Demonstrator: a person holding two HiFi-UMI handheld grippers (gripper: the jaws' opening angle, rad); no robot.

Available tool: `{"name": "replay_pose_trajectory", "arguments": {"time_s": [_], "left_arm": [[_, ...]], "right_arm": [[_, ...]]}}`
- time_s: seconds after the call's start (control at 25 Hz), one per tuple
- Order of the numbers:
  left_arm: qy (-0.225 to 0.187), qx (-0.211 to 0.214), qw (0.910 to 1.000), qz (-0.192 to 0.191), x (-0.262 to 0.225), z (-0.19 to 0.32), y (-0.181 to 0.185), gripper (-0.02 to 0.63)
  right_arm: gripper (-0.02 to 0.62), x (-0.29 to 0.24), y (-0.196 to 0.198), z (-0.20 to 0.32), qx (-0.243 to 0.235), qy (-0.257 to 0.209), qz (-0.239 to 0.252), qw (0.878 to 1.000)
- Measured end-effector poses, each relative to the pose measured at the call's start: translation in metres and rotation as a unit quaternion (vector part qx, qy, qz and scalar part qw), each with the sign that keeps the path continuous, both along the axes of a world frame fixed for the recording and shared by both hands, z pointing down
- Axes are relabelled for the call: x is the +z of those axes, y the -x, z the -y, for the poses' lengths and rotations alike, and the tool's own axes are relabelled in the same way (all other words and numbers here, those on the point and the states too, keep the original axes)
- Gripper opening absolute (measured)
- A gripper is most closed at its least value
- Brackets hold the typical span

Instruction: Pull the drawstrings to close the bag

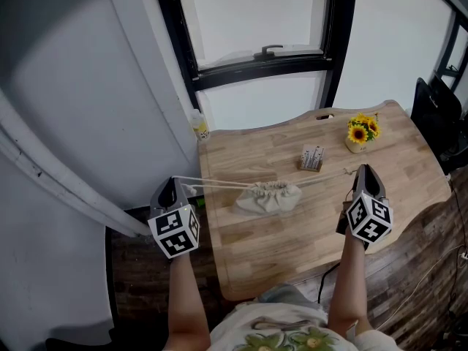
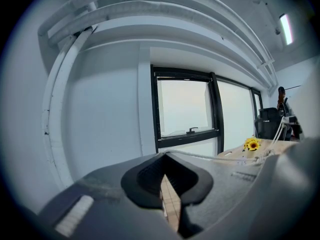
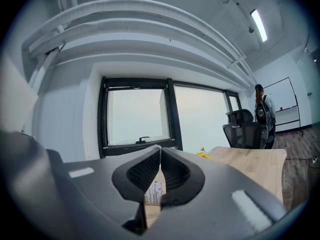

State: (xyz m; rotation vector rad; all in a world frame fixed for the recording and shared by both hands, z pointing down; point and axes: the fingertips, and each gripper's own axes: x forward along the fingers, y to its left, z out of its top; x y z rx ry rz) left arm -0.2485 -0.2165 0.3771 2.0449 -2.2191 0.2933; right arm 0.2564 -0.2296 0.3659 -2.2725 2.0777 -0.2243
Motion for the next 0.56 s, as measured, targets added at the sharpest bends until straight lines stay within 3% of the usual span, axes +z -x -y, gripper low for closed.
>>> {"name": "replay_pose_trajectory", "arguments": {"time_s": [0.56], "left_arm": [[0.000,0.001,1.0000,0.000,-0.0012,0.0044,0.0028,0.008]], "right_arm": [[0.011,-0.0020,0.0037,0.0018,0.000,0.002,-0.005,1.000]]}}
